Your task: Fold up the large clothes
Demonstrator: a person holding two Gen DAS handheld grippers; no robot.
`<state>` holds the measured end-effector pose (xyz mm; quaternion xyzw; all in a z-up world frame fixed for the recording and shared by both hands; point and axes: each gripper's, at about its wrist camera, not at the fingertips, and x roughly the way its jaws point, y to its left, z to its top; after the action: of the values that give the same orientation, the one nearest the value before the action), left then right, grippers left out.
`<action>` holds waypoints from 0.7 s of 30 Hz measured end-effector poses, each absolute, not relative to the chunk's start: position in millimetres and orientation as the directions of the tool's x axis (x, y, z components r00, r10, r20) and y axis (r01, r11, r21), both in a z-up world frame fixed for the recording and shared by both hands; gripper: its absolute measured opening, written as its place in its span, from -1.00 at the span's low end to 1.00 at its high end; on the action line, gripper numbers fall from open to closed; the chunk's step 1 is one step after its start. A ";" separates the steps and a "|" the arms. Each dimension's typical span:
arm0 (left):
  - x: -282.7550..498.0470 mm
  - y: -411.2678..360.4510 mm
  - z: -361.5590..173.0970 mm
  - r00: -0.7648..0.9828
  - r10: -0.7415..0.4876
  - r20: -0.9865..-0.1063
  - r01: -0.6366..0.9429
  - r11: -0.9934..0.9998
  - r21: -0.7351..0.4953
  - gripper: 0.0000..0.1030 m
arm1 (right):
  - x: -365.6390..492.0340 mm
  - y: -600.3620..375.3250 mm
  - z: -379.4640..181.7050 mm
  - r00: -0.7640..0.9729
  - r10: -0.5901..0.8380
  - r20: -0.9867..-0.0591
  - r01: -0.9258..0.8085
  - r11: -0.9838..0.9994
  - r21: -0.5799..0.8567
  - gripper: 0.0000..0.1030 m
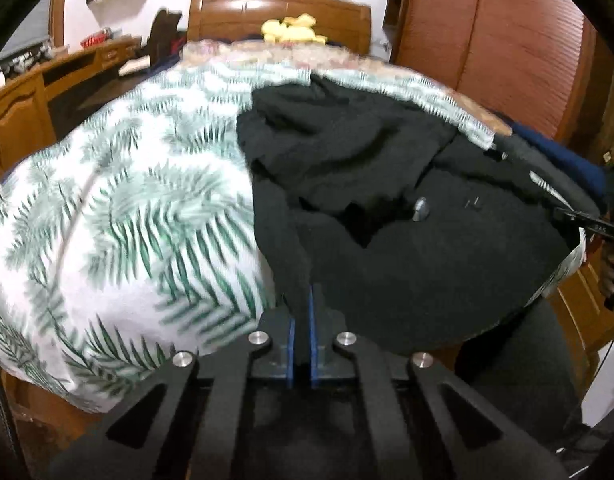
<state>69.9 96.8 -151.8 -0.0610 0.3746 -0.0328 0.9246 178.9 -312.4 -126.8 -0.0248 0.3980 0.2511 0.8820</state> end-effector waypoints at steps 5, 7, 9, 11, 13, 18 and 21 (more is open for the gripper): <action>64.4 91.3 -100.6 0.782 -0.078 -0.618 0.023 0.995 -0.098 -0.99 | 174.0 -314.4 -86.2 0.619 0.462 -0.635 -0.468 0.866 0.174 -0.97; 62.9 89.0 -87.5 0.794 -0.071 -0.604 0.026 0.996 -0.083 -0.99 | 171.1 -314.5 -70.7 0.637 0.470 -0.612 -0.474 0.864 0.170 -0.97; 58.8 85.2 -72.0 0.809 -0.066 -0.584 0.033 0.997 -0.067 -0.99 | 168.6 -313.7 -57.5 0.648 0.476 -0.595 -0.481 0.861 0.164 -0.97; 53.6 83.6 -59.4 0.823 -0.064 -0.565 0.039 0.998 -0.056 -0.99 | 163.4 -312.2 -44.7 0.661 0.473 -0.582 -0.488 0.861 0.146 -0.98; 47.5 84.3 -50.1 0.833 -0.063 -0.550 0.042 0.998 -0.050 -0.99 | 158.1 -312.8 -33.6 0.672 0.474 -0.569 -0.491 0.861 0.137 -0.98; 28.8 81.8 -26.8 0.868 -0.046 -0.494 0.038 0.999 -0.027 -0.99 | 141.3 -319.1 -4.0 0.703 0.474 -0.529 -0.493 0.862 0.117 -0.98; 19.1 81.1 -15.5 0.882 -0.047 -0.468 0.038 0.999 -0.028 -0.99 | 132.2 -323.4 11.9 0.721 0.476 -0.505 -0.495 0.862 0.106 -0.98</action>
<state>19.1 81.1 -15.5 -0.0090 0.2417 -0.0220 0.9701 132.2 -323.4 11.9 -0.0184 0.2669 0.2618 0.9273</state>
